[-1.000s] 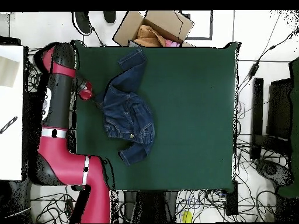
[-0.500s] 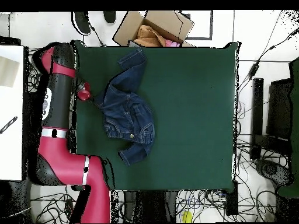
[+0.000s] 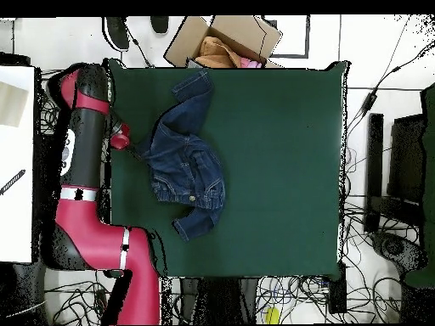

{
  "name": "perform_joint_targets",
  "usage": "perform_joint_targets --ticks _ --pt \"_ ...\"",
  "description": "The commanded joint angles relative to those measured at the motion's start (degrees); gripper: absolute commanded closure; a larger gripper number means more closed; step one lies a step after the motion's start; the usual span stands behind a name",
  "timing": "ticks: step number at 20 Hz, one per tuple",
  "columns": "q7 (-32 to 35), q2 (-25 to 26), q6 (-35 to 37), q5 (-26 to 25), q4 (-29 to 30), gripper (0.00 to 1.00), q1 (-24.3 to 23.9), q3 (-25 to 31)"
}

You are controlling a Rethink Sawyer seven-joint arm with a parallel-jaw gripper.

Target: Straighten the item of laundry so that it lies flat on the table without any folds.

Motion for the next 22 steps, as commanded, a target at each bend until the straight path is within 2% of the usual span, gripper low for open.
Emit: perform_joint_targets --ticks 1,4,11,22 --pt "16.28 1.06 5.73 -4.55 -7.5 0.0 1.08 -7.02" --pt "16.15 0.68 6.96 -4.8 -7.67 0.0 1.07 -7.03" --pt "19.91 0.12 8.39 -1.58 -8.06 0.0 0.41 -7.02" --pt "19.62 -1.6 9.66 1.36 -8.46 0.0 -0.09 -6.99"
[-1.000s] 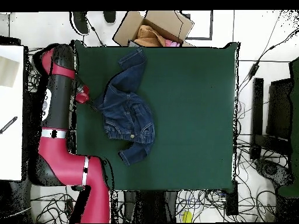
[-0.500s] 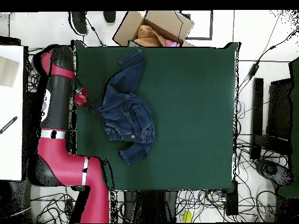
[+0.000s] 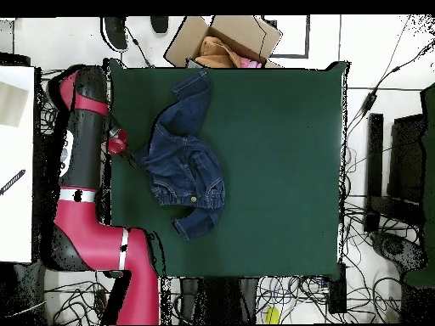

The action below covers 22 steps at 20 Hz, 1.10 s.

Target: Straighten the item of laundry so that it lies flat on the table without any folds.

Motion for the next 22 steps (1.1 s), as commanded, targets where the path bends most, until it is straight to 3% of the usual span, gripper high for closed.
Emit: perform_joint_targets --ticks 1,22 --pt "19.84 -1.9 4.05 2.65 -8.5 0.0 -0.43 -6.91" --pt "17.83 -5.47 5.52 6.27 -9.0 0.0 -1.12 -6.86"
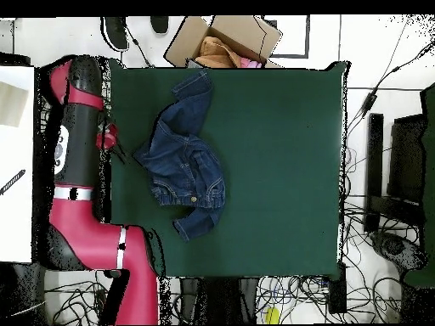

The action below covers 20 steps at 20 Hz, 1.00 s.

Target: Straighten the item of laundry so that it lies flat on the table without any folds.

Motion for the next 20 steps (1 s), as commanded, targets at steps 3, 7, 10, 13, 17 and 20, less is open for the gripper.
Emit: perform_joint_targets --ticks 3,7,10,13,17,20 --pt "16.6 -3.16 3.48 2.05 -9.03 0.0 -1.04 -6.83" --pt "15.59 -3.84 3.2 2.13 -9.0 0.0 -0.96 -6.82" --pt "14.02 -4.06 2.92 2.34 -8.99 0.0 -1.0 -6.81" --pt "11.49 -4.38 1.81 3.92 -9.02 0.0 -1.32 -6.78" --pt "7.11 -5.08 -0.08 5.23 -8.93 0.0 -1.82 -6.74" --pt "5.71 -5.31 -1.12 5.98 -8.91 0.0 -1.97 -6.72"
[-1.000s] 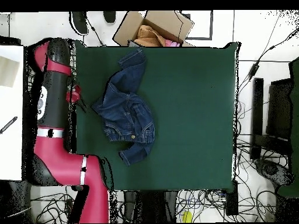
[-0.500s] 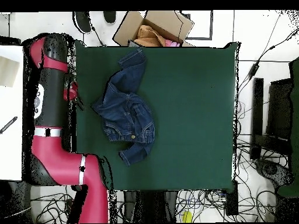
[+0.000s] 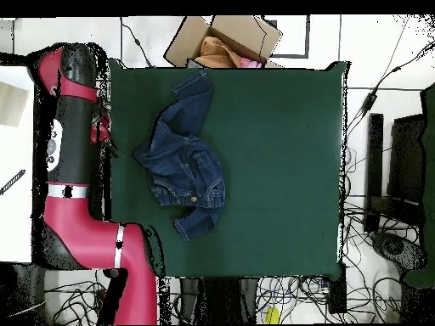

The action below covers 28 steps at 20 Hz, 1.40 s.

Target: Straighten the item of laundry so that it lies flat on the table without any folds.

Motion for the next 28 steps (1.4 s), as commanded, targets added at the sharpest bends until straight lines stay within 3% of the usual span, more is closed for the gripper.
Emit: perform_joint_targets --ticks 1,18,28 --pt "4.72 -2.35 -2.89 3.11 -8.78 0.0 -1.83 -6.7" --pt "-5.71 -4.18 -8.25 8.17 -9.02 0.0 -3.66 -5.7" --pt "-12.97 -4.49 -12.6 4.87 -9.45 0.0 -4.45 0.69"
